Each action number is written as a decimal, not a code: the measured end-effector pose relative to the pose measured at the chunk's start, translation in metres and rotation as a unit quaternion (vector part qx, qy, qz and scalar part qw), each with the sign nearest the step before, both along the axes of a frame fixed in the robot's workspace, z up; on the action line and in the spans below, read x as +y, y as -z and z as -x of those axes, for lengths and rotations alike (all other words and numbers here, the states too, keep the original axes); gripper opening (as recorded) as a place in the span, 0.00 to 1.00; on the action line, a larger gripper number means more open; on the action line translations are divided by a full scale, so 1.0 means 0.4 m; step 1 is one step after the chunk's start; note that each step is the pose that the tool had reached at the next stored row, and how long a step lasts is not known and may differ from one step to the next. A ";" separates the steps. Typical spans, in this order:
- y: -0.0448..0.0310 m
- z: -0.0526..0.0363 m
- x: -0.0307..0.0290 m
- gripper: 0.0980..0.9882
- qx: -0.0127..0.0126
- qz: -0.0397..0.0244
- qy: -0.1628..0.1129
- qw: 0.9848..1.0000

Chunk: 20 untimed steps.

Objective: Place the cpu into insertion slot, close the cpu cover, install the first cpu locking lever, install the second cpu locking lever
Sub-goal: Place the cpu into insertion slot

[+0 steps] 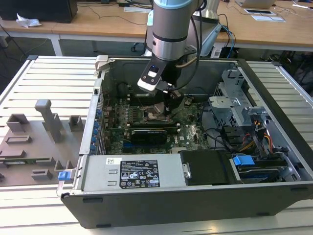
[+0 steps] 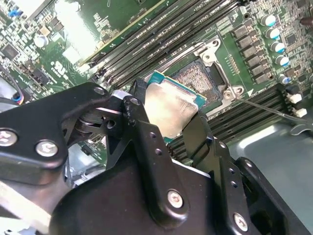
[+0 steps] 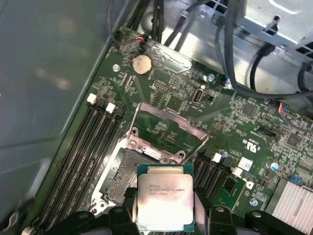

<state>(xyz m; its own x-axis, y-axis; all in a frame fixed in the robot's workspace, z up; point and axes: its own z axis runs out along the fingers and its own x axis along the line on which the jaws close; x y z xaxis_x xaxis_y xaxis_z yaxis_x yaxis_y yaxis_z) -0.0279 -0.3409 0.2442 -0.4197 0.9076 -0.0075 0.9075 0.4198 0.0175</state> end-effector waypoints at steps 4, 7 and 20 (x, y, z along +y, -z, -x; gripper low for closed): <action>0.000 0.000 0.000 0.50 0.000 0.001 0.031 1.000; 0.001 0.000 0.000 0.50 0.000 0.001 0.047 0.999; 0.002 0.000 0.000 0.50 0.000 0.003 0.134 0.991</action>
